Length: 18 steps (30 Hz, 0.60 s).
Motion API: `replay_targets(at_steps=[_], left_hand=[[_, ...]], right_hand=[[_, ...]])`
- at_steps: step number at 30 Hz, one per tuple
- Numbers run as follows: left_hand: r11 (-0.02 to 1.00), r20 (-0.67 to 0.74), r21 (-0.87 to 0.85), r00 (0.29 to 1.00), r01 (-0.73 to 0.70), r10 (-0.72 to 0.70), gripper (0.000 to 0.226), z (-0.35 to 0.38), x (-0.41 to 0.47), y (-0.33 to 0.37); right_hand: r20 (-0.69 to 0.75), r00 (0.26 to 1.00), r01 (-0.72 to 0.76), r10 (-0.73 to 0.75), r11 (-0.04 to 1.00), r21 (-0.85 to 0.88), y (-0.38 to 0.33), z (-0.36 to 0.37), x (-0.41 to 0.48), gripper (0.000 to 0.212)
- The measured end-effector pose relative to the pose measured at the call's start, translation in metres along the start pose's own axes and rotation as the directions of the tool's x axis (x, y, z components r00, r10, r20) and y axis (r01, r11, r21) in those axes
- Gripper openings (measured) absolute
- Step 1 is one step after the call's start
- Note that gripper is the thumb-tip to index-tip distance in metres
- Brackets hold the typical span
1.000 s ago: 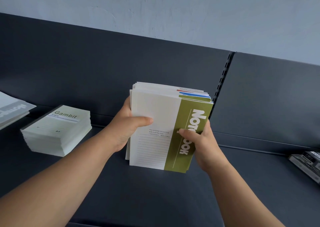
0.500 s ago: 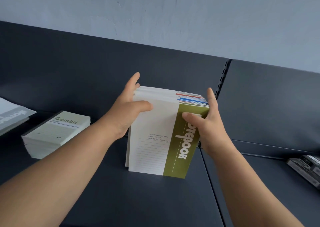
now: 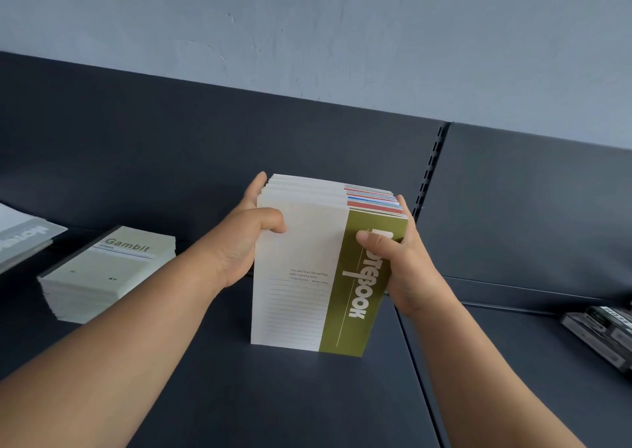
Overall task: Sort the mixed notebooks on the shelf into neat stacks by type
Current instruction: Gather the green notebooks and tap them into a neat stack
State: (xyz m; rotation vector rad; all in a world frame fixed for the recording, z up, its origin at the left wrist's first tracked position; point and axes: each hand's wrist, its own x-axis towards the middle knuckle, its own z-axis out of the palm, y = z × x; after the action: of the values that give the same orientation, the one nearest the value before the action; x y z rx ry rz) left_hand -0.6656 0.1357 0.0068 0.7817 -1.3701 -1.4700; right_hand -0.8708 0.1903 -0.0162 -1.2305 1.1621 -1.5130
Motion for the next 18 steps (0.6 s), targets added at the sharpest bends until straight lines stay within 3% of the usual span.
replay_targets(at_steps=[5,9,13,18], left_hand=[[1.0,-0.009,0.021,1.0,0.02,-0.02,0.102,-0.003,0.001,-0.001],[0.987,-0.027,0.155,0.999,0.03,-0.026,0.092,-0.005,0.001,0.001],[0.966,-0.103,0.257,0.994,-0.003,0.03,0.062,-0.01,0.003,0.003],[0.93,-0.116,0.366,0.991,-0.015,0.062,0.056,-0.005,0.0,0.009]], right_hand=[[-0.004,1.0,-0.014,0.014,1.0,-0.001,-0.001,0.002,0.001,0.114],[-0.071,0.997,-0.002,-0.001,0.999,-0.048,0.001,-0.001,0.001,0.099],[-0.206,0.975,0.043,-0.082,0.981,-0.19,-0.004,-0.002,0.003,0.087],[-0.187,0.965,0.084,-0.186,0.889,-0.45,-0.013,0.0,0.002,0.09]])
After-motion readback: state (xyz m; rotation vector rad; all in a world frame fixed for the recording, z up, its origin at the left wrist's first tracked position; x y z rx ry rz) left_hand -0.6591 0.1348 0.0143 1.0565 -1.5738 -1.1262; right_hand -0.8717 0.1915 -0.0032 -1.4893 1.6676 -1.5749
